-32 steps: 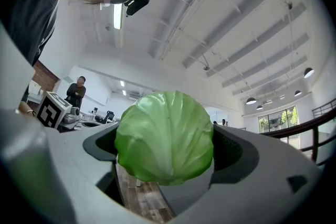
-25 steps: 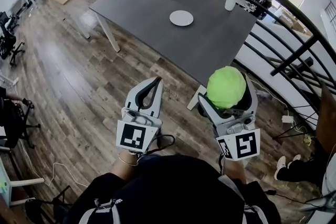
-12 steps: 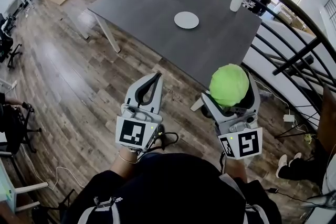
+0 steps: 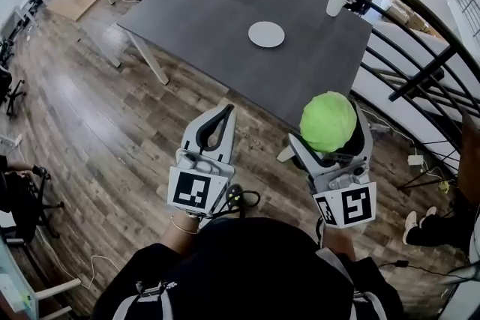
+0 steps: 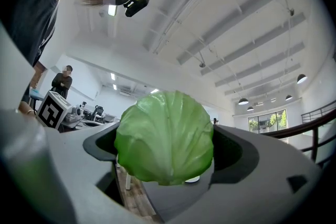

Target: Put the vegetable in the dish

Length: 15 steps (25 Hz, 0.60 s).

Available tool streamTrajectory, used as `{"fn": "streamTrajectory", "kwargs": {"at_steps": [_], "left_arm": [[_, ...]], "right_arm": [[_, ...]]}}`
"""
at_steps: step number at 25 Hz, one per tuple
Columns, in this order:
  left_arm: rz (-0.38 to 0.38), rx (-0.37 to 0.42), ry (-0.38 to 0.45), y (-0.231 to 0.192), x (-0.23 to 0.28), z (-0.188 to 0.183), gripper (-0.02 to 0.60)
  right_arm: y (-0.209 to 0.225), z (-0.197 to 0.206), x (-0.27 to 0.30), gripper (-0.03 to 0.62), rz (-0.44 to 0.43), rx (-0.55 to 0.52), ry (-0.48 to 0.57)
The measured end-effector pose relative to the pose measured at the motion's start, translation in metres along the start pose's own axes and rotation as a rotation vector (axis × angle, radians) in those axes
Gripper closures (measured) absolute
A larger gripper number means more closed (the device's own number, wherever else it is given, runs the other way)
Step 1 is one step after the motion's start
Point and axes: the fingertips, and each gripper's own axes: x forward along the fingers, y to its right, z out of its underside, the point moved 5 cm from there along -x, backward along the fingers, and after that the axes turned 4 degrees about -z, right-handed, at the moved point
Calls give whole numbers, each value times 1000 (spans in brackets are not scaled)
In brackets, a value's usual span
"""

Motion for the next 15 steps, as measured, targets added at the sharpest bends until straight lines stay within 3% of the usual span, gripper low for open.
{"fn": "streamTrajectory", "kwargs": {"at_steps": [15], "left_arm": [[72,-4,27,-67,31,6,581]], "right_arm": [[-18,17,61,69,86,-22,-24]]}}
